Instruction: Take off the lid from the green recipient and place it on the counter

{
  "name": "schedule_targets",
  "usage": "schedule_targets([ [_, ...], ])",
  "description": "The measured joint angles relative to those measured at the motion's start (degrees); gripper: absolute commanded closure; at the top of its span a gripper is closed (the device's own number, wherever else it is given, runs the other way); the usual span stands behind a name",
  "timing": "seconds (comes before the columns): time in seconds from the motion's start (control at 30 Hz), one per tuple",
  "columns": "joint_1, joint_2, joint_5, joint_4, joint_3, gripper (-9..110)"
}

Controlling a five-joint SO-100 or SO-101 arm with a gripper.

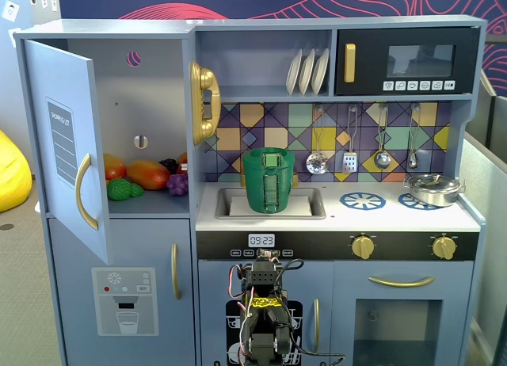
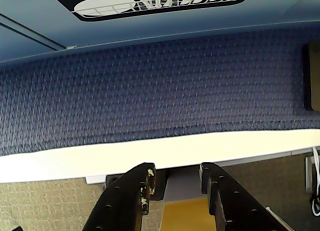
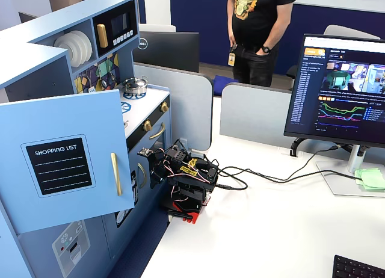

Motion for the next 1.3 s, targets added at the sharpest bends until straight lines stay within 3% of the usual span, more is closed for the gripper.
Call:
schedule_targets([
  [0.63, 3.78, -0.53, -0.09, -1.41, -1.49, 101],
  [0.93, 2.72, -11.25, -7.91, -31.82, -23.64, 78],
  [1.1, 6.42, -20.92, -9.23, -40.69, -37.27, 67],
  [1.3, 8.88, -27.6, -9.4, -49.75, -46.05, 62],
])
